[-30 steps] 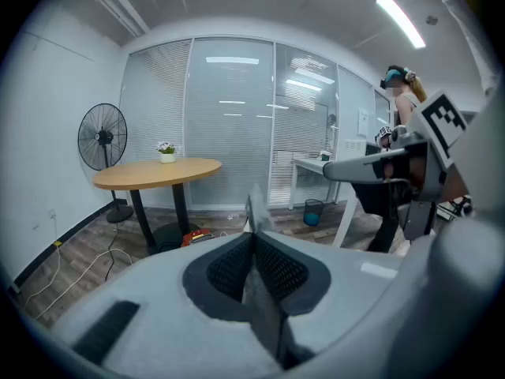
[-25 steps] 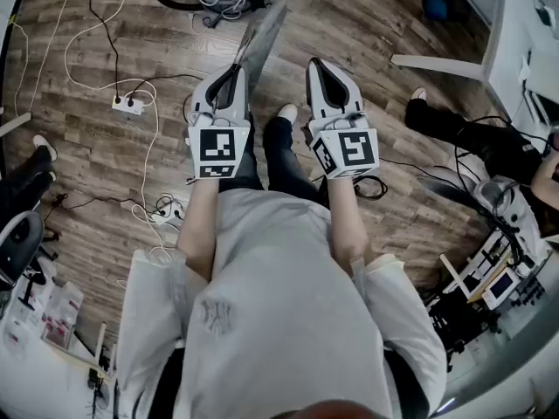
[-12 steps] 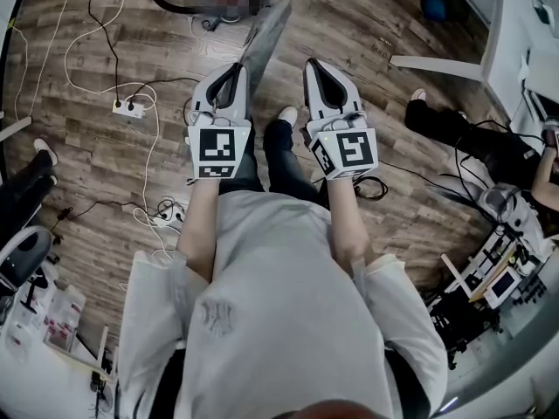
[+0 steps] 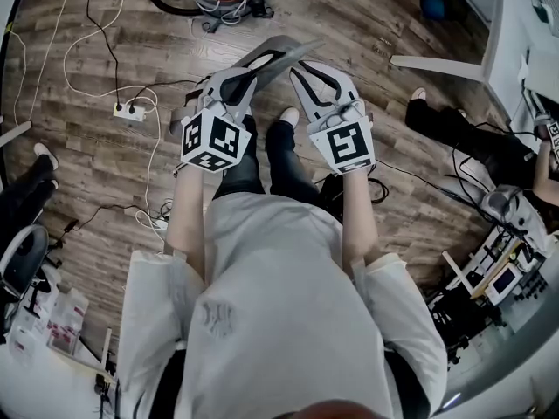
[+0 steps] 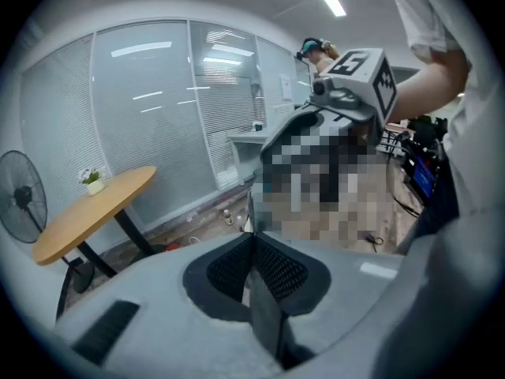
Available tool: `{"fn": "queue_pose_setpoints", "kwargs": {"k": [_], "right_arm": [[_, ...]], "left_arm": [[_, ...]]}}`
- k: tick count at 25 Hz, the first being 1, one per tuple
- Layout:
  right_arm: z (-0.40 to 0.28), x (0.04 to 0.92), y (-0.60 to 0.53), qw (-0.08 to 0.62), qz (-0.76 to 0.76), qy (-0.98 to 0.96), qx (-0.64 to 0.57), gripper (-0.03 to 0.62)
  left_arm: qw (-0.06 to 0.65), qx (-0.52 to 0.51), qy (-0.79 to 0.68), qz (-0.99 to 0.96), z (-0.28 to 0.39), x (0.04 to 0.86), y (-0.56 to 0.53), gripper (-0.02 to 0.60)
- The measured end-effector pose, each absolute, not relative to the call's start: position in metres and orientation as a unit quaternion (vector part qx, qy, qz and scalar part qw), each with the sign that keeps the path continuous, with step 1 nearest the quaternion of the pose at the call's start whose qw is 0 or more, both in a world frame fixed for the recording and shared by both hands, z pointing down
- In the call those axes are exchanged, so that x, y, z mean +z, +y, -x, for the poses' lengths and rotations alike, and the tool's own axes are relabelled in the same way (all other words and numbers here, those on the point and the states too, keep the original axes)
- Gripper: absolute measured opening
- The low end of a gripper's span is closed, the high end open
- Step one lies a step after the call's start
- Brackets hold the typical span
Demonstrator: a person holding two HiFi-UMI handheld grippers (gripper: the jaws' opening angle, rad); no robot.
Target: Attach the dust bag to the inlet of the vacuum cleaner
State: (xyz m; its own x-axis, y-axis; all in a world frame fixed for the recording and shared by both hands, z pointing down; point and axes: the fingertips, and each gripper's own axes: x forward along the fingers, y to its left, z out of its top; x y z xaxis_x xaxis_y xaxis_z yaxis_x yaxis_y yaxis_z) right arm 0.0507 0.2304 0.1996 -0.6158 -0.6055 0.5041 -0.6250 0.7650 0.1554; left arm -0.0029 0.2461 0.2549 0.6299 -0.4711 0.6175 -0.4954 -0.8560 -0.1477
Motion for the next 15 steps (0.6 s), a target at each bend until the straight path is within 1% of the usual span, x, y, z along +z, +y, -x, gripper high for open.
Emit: {"fn": "queue_pose_setpoints", "kwargs": {"k": [5,8,13,15], "right_arm": [[-0.041,0.227,0.228,0.347,-0.289,-0.892,-0.002,0.127],[-0.031,0.238,0.228,0.371,-0.256,-0.892,-0.012,0.132],[-0.018,0.258,0.231,0.413,-0.197,-0.888,-0.035,0.137],[-0.017,0.266,0.230,0.430,-0.181,-0.883,-0.044,0.122]], "left_arm": [[0.011,0.352,-0.209,-0.912,0.011,0.265,0.247,0.029],[0.010,0.360,-0.181,-0.915,0.018,0.272,0.249,0.029],[-0.010,0.374,-0.137,-0.917,0.016,0.275,0.251,0.029],[-0.017,0.377,-0.127,-0.917,0.014,0.276,0.248,0.029]]}}
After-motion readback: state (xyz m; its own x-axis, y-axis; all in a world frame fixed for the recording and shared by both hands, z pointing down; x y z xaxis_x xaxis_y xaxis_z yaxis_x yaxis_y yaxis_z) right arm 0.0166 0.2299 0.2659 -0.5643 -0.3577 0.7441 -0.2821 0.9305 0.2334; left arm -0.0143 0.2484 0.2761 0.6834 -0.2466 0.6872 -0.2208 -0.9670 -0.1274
